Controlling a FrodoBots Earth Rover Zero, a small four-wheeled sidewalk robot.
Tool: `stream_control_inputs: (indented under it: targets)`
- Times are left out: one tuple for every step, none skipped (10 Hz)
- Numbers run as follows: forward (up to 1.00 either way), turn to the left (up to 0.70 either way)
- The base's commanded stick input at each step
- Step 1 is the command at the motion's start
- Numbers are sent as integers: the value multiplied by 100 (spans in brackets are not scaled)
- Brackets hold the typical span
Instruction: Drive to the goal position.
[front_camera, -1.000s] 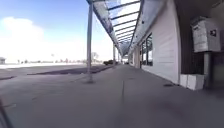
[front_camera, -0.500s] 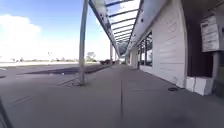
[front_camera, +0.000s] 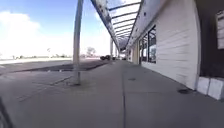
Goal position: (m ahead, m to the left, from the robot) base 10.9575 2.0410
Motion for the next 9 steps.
stream_control_inputs:
  targets:
    - [85, 0]
    - [85, 0]
    - [85, 0]
    - [85, 0]
    - [85, 0]
    - [85, 0]
    - [85, 0]
    - [85, 0]
    - [85, 0]
